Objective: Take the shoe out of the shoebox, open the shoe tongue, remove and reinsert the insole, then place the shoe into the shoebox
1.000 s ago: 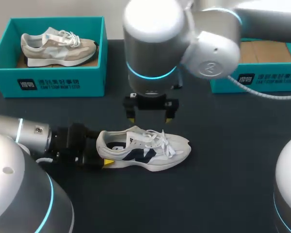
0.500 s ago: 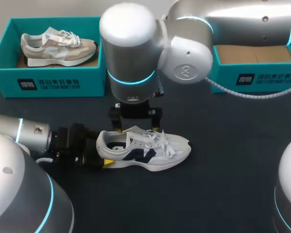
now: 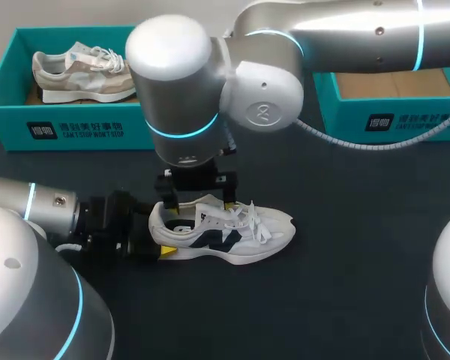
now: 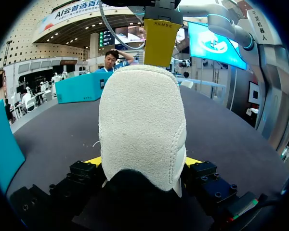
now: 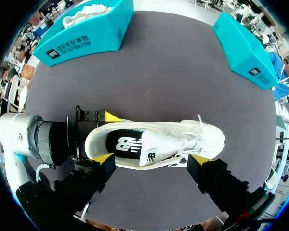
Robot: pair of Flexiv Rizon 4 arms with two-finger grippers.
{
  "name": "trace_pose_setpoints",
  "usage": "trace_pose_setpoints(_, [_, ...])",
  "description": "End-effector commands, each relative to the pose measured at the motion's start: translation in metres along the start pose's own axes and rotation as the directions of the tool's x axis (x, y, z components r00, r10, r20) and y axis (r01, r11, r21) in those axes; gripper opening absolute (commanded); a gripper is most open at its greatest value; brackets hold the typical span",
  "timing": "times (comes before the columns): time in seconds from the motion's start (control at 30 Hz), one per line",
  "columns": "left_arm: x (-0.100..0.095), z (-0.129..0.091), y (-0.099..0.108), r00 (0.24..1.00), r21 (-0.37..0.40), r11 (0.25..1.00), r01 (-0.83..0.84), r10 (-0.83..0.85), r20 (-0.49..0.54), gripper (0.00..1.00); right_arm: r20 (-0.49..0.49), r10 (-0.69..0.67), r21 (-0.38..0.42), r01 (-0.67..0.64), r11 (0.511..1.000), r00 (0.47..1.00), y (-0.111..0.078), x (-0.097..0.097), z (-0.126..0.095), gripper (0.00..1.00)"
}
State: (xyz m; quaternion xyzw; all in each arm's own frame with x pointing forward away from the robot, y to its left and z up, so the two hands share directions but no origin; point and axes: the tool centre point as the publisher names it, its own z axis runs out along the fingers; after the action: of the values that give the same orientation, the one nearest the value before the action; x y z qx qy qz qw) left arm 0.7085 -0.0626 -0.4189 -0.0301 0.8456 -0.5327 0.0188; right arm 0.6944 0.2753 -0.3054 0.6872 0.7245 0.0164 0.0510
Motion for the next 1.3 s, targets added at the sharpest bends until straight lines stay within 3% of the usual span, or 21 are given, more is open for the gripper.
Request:
trace_pose_setpoints(0.03, [-0.001, 0.003, 0.003, 1.0, -0.002, 1.0, 0.0, 0.0, 0.0, 0.0, 0.079, 0.142, -0.017, -0.142, 0.99, 0.987, -0.005, 0.007, 0.001, 1.0])
trace_pose_setpoints(0.13, [-0.001, 0.003, 0.003, 1.0, -0.002, 1.0, 0.0, 0.0, 0.0, 0.0, 0.169, 0.225, -0.006, -0.228, 0.974, 0.959, -0.003, 0.003, 0.005, 1.0])
trace_pose_setpoints(0.43, [-0.001, 0.003, 0.003, 1.0, -0.002, 1.0, 0.0, 0.0, 0.0, 0.0, 0.179, 0.373, -0.061, -0.368, 0.928, 0.911, -0.003, -0.003, 0.018, 1.0])
trace_pose_setpoints(0.63, [-0.001, 0.003, 0.003, 1.0, -0.002, 1.0, 0.0, 0.0, 0.0, 0.0, 0.266, 0.462, -0.094, -0.454, 0.886, 0.846, -0.004, -0.01, 0.026, 1.0])
trace_pose_setpoints(0.73, [-0.001, 0.003, 0.003, 1.0, -0.002, 1.0, 0.0, 0.0, 0.0, 0.0, 0.31, 0.491, -0.108, -0.483, 0.869, 0.814, -0.002, -0.013, 0.029, 1.0])
trace_pose_setpoints(1.0, [-0.001, 0.003, 0.003, 1.0, -0.002, 1.0, 0.0, 0.0, 0.0, 0.0, 0.317, 0.562, -0.133, -0.551, 0.824, 0.764, 0.004, -0.009, 0.042, 1.0])
trace_pose_setpoints(1.3, [-0.001, 0.003, 0.003, 1.0, -0.002, 1.0, 0.0, 0.0, 0.0, 0.0, 0.369, 0.58, -0.146, -0.571, 0.808, 0.726, 0.001, -0.009, 0.057, 1.0])
